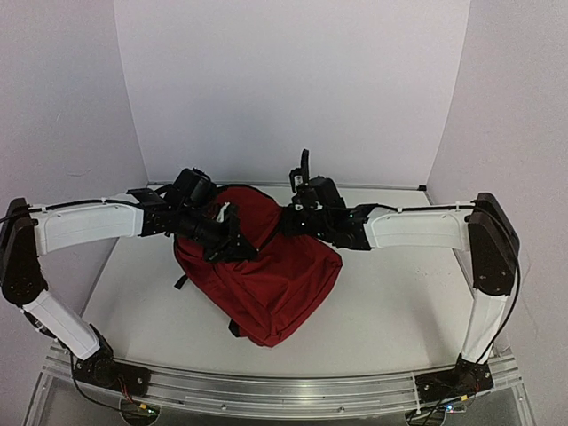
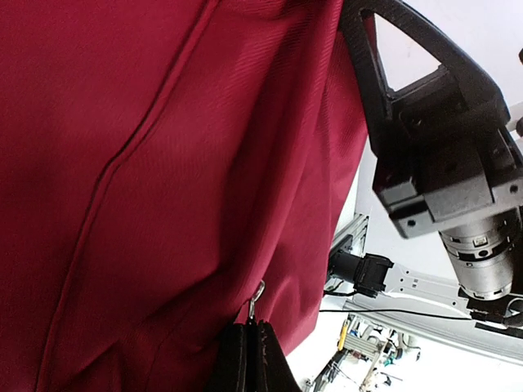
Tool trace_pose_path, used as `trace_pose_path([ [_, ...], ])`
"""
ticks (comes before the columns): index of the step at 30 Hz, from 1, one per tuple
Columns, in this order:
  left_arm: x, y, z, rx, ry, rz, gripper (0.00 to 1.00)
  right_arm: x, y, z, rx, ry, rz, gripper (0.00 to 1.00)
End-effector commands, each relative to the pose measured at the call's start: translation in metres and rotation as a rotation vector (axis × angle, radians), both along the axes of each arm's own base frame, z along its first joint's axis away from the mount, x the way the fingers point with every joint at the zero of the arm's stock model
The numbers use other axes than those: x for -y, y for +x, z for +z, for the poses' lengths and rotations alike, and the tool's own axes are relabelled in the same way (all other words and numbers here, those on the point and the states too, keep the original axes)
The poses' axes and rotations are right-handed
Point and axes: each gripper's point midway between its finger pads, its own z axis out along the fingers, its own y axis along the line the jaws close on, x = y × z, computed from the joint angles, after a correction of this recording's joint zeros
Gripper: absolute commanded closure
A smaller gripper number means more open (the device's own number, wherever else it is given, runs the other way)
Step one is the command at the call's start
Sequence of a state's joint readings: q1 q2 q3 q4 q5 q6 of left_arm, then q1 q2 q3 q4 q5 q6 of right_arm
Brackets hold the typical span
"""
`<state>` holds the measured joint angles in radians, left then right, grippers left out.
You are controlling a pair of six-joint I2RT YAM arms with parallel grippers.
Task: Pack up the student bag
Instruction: Zip the student bag at the center of the board.
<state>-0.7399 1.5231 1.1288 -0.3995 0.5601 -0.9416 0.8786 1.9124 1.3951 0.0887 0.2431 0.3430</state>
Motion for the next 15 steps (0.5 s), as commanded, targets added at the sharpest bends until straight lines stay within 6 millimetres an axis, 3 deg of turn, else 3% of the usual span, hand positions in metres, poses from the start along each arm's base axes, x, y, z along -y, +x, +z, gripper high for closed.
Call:
trace_pose_path([
  [1, -0.018, -0.042, -0.009, -0.097, 0.071, -0.057, 1.0, 0.088, 0.074, 0.066, 0.2, 0.069, -0.404, 1.0],
  [9, -0.026, -0.045, -0.023, -0.109, 0.115, -0.047, 1.0, 0.121, 0.09, 0.057, 0.197, 0.023, -0.495, 1.0],
  [15, -0.051, -0.027, -0.03, -0.087, 0.129, 0.052, 1.0, 0.128, 0.091, 0.057, 0.189, 0.034, -0.497, 1.0],
])
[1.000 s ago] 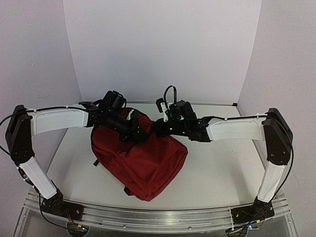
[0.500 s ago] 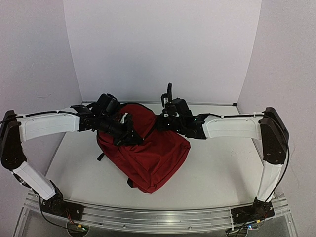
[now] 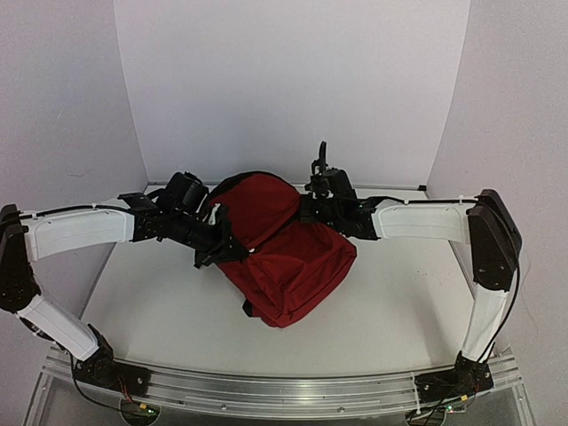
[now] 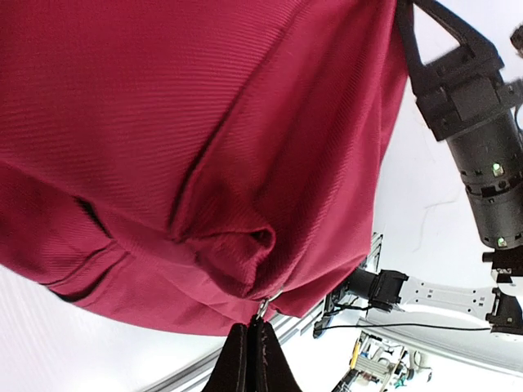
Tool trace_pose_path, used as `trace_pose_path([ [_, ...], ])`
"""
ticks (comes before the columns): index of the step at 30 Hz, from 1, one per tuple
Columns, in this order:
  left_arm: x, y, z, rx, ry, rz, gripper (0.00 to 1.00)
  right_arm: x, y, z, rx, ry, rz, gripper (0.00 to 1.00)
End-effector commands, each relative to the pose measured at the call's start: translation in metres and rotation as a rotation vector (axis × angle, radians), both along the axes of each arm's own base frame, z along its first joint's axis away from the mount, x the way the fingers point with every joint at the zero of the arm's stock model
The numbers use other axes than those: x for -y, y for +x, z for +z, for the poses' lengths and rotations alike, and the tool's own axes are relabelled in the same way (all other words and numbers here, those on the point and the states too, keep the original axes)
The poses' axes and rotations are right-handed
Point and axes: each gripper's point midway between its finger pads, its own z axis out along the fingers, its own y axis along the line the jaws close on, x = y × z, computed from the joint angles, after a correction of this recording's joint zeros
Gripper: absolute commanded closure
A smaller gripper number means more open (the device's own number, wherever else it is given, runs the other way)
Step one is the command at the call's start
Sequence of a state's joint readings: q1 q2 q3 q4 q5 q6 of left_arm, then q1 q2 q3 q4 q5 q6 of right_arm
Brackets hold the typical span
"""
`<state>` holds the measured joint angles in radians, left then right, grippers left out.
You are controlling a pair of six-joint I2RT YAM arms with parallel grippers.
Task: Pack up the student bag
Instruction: Zip the student bag at the center of the board, then reset both arms
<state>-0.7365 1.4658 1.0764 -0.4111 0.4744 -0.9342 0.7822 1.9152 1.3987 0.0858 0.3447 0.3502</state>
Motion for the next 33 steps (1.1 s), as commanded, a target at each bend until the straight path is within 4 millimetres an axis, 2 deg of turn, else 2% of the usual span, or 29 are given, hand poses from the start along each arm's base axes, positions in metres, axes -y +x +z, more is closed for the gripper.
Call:
trace_pose_path([
  [1, -0.034, -0.026, -0.024, -0.132, 0.056, 0.006, 1.0, 0.07, 0.047, 0.055, 0.163, 0.055, -0.293, 1.0],
  [5, -0.028, -0.014, -0.021, -0.103, 0.016, -0.011, 1.0, 0.053, 0.043, 0.062, 0.153, 0.087, -0.186, 1.0],
  [6, -0.027, -0.009, -0.018, -0.079, 0.017, -0.018, 0.95, 0.051, 0.041, 0.067, 0.155, 0.1, -0.165, 1.0],
  [7, -0.027, -0.004, -0.014, -0.05, 0.02, -0.02, 0.87, 0.049, 0.038, 0.072, 0.156, 0.114, -0.148, 1.0],
  [8, -0.029, 0.005, -0.008, -0.007, 0.027, -0.008, 0.72, 0.048, 0.036, 0.077, 0.159, 0.125, -0.135, 1.0],
  [9, -0.031, 0.013, 0.0, 0.045, 0.024, -0.001, 0.52, 0.046, 0.032, 0.084, 0.163, 0.139, -0.113, 0.88],
  [11, -0.041, 0.031, 0.017, 0.144, 0.028, 0.03, 0.22, 0.042, 0.024, 0.098, 0.172, 0.16, -0.057, 0.47],
  [12, -0.046, 0.039, 0.025, 0.188, 0.032, 0.043, 0.14, 0.041, 0.021, 0.103, 0.172, 0.163, -0.033, 0.28],
  [13, -0.053, 0.048, 0.032, 0.229, 0.038, 0.059, 0.08, 0.041, 0.018, 0.106, 0.167, 0.163, -0.011, 0.14],
  [15, -0.068, 0.063, 0.045, 0.296, 0.059, 0.083, 0.01, 0.045, 0.013, 0.107, 0.146, 0.141, 0.024, 0.02],
  [16, -0.079, 0.073, 0.048, 0.321, 0.071, 0.104, 0.01, 0.051, 0.013, 0.105, 0.132, 0.127, 0.032, 0.02],
  [19, -0.114, 0.097, 0.056, 0.386, 0.115, 0.173, 0.0, 0.073, 0.012, 0.094, 0.083, 0.098, 0.043, 0.02],
  [21, -0.14, 0.11, 0.059, 0.431, 0.146, 0.23, 0.0, 0.1, 0.013, 0.085, 0.057, 0.088, 0.006, 0.02],
  [24, -0.19, 0.126, 0.062, 0.491, 0.212, 0.359, 0.0, 0.146, 0.015, 0.069, 0.023, 0.089, -0.081, 0.02],
  [30, -0.295, 0.131, 0.08, 0.624, 0.254, 0.663, 0.0, 0.238, 0.004, 0.061, 0.009, 0.112, -0.238, 0.02],
  [33, -0.334, 0.126, 0.084, 0.686, 0.307, 0.787, 0.0, 0.273, -0.008, 0.068, 0.059, 0.103, -0.324, 0.02],
])
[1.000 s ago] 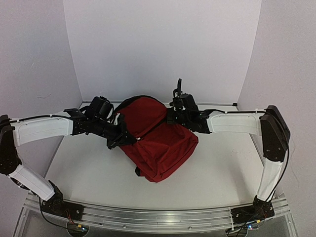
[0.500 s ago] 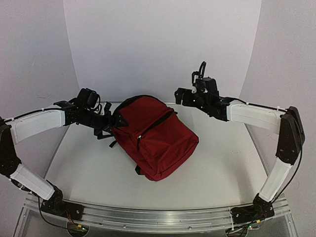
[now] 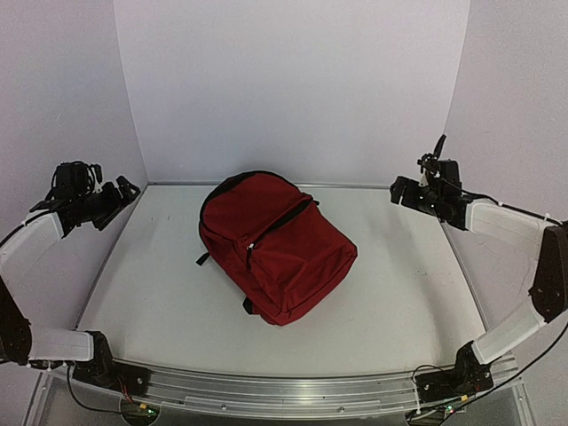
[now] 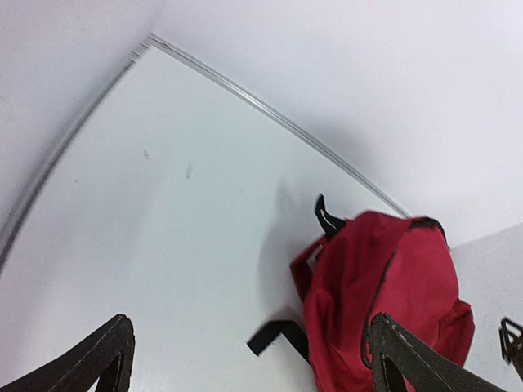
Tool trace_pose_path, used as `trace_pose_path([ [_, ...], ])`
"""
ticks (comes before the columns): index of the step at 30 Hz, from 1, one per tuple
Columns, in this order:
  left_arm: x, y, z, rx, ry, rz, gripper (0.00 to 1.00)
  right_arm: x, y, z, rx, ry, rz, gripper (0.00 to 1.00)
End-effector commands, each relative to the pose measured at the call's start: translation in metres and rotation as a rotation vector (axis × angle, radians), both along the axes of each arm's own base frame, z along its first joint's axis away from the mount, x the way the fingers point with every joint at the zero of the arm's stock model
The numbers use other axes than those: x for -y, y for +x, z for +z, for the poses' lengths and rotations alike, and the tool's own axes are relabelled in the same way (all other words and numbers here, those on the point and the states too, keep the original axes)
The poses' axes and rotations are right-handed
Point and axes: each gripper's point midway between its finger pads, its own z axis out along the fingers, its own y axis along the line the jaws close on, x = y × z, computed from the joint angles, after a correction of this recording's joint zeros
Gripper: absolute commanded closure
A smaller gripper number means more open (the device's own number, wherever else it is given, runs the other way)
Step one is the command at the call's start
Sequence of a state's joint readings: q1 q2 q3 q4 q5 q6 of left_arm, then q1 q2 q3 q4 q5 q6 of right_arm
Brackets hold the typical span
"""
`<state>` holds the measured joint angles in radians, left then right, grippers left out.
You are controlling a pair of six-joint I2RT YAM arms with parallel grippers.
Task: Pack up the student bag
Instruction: Reset both arms
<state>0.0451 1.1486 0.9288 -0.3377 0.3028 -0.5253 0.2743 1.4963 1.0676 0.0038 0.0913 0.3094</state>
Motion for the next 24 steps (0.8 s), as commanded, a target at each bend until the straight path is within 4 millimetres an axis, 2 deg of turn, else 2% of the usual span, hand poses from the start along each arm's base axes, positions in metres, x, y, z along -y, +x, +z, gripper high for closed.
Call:
trace_pose_path([
  [1, -0.053, 0.0, 0.027, 0.178, 0.102, 0.18, 0.0, 0.039, -0.022, 0.041, 0.14, 0.014, -0.088, 0.02],
  [2, -0.06, -0.002, 0.027, 0.197, 0.125, 0.215, 0.0, 0.046, -0.028, 0.041, 0.163, 0.009, -0.108, 0.02],
  [3, -0.067, -0.004, 0.022, 0.206, 0.148, 0.249, 0.0, 0.051, -0.033, 0.054, 0.222, 0.013, -0.121, 0.02],
  [4, -0.072, -0.005, 0.025, 0.242, 0.169, 0.279, 0.0, 0.055, -0.041, 0.057, 0.259, 0.008, -0.127, 0.02],
  [6, -0.081, -0.01, 0.026, 0.295, 0.208, 0.325, 0.0, 0.059, -0.055, 0.077, 0.372, 0.01, -0.131, 0.02],
  [8, -0.092, -0.015, 0.021, 0.314, 0.247, 0.382, 0.0, 0.062, -0.069, 0.085, 0.451, 0.003, -0.128, 0.02],
  [10, -0.093, -0.018, 0.013, 0.327, 0.28, 0.383, 0.0, 0.064, -0.084, 0.088, 0.513, -0.013, -0.117, 0.02],
  [13, -0.095, -0.025, -0.008, 0.33, 0.338, 0.374, 0.0, 0.072, -0.098, 0.078, 0.547, -0.039, -0.141, 0.02],
  [17, -0.1, -0.036, -0.036, 0.292, 0.383, 0.395, 0.0, 0.073, -0.105, 0.048, 0.529, -0.036, -0.141, 0.02],
  [20, -0.101, -0.042, -0.046, 0.279, 0.392, 0.398, 0.0, 0.073, -0.11, 0.03, 0.515, -0.031, -0.135, 0.02],
  [24, -0.1, -0.047, -0.051, 0.281, 0.394, 0.393, 0.0, 0.074, -0.113, 0.028, 0.525, -0.03, -0.134, 0.02],
])
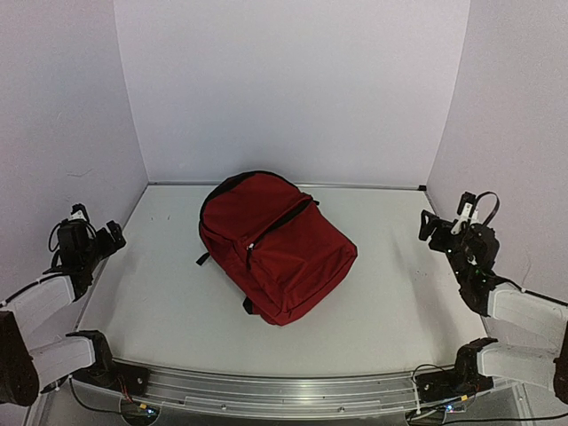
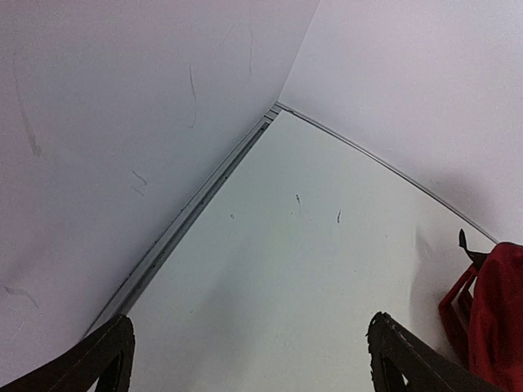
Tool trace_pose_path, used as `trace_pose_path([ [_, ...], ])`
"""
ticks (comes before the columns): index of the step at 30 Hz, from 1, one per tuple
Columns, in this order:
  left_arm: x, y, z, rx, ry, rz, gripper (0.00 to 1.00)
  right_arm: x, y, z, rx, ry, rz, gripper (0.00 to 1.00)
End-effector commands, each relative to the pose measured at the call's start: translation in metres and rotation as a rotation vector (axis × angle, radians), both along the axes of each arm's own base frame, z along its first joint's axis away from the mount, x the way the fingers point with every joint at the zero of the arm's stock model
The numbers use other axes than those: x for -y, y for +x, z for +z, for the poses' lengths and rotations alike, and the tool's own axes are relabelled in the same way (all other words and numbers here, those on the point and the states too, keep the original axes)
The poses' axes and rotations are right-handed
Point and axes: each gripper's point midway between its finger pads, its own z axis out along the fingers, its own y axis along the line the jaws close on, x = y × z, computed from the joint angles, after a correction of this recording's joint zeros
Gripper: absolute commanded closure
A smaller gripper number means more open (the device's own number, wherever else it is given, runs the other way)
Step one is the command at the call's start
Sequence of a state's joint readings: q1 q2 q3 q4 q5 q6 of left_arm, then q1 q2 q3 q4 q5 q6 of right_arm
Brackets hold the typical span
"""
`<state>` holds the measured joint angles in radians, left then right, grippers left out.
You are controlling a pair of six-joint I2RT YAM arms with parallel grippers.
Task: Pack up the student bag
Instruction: Reset both arms
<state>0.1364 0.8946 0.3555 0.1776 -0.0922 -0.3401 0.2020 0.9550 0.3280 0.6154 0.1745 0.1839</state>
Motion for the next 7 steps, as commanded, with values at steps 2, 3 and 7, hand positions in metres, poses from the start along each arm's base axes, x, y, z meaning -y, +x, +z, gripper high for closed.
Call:
trace_pose_path([
  [2, -0.0044, 0.0006, 0.0241, 0.102, 0.05, 0.015, 0.0, 0.003, -0.0017, 0.0281, 0.12, 0.009, -0.016, 0.02],
  [3, -0.0042, 0.0006, 0.0237, 0.104, 0.052, 0.013, 0.0, 0.0031, -0.0018, 0.0282, 0.12, 0.008, -0.016, 0.02],
  [7, -0.0013, 0.0031, 0.0195, 0.105, 0.047, -0.003, 0.0, 0.0039, -0.0045, 0.0289, 0.127, 0.009, -0.017, 0.02],
])
